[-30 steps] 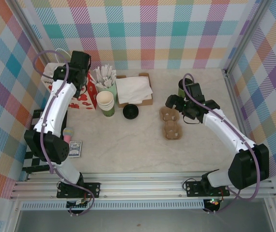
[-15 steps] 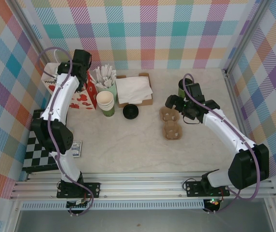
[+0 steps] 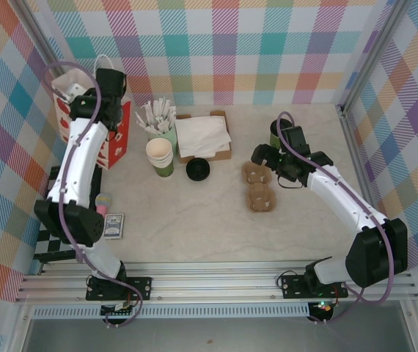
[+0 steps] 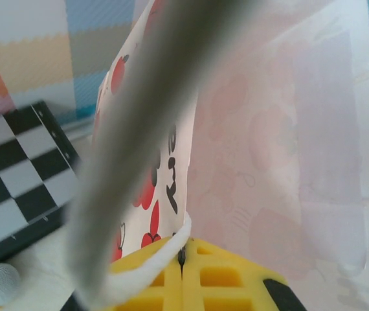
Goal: Pack the takeout coffee
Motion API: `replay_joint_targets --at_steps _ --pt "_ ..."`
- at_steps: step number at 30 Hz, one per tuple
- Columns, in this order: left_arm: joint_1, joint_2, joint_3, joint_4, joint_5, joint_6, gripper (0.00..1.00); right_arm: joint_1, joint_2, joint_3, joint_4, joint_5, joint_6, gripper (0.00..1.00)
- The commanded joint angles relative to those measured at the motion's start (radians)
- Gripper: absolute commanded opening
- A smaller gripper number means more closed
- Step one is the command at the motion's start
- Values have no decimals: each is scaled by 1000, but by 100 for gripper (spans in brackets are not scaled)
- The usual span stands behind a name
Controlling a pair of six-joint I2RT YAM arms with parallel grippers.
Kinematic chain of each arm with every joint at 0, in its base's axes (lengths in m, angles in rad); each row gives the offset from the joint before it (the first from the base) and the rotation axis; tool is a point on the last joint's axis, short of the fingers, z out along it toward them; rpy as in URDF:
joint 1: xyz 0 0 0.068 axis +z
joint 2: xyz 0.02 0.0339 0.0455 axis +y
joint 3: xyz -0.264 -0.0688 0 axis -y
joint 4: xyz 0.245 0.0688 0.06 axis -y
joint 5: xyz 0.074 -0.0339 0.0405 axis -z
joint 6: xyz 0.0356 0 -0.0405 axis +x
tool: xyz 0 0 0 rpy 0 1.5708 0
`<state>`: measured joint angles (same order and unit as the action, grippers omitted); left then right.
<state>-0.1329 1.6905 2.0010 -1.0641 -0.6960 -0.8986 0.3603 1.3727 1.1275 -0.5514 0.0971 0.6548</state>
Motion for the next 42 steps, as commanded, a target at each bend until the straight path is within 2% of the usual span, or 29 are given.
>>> replay_joint_targets --at_steps 1,4,8,13,18,20,21,23,30,33,36,39,42 --pt "24 -101 49 -46 -58 204 0 3 -9 30 -8 2 -74 100" --pt "23 -183 36 -82 -13 314 0 3 10 56 -17 -7 -132 100" --pt "23 -345 -47 -68 152 487 0 3 1 53 20 -10 -147 100" --pt "23 -432 65 -299 299 617 0 3 -18 27 76 -37 -146 100" --pt "24 -466 158 -524 516 684 0 -3 -16 -8 88 -81 -163 100" --pt "20 -464 142 -587 610 702 0 -8 -18 -19 79 -89 -156 100" --pt "10 -478 102 -583 645 708 0 -10 -20 -22 76 -90 -154 100" --pt "4 -507 13 -573 787 752 0 -12 -26 -29 66 -92 -155 100" --pt "-6 -619 -163 -440 1105 802 0 -26 -51 -70 44 -97 -118 100" --pt "-14 -638 -250 -375 1178 800 0 -30 -53 -66 -6 -65 11 100" --pt "-44 -632 -328 -299 1266 815 0 -32 -26 -23 -126 -55 226 100" --pt "-85 -616 -369 -237 1332 851 0 -32 -6 -25 -114 -151 413 100" --pt "-127 -582 -400 -190 1382 887 0 -27 15 -57 -67 -211 599 95"
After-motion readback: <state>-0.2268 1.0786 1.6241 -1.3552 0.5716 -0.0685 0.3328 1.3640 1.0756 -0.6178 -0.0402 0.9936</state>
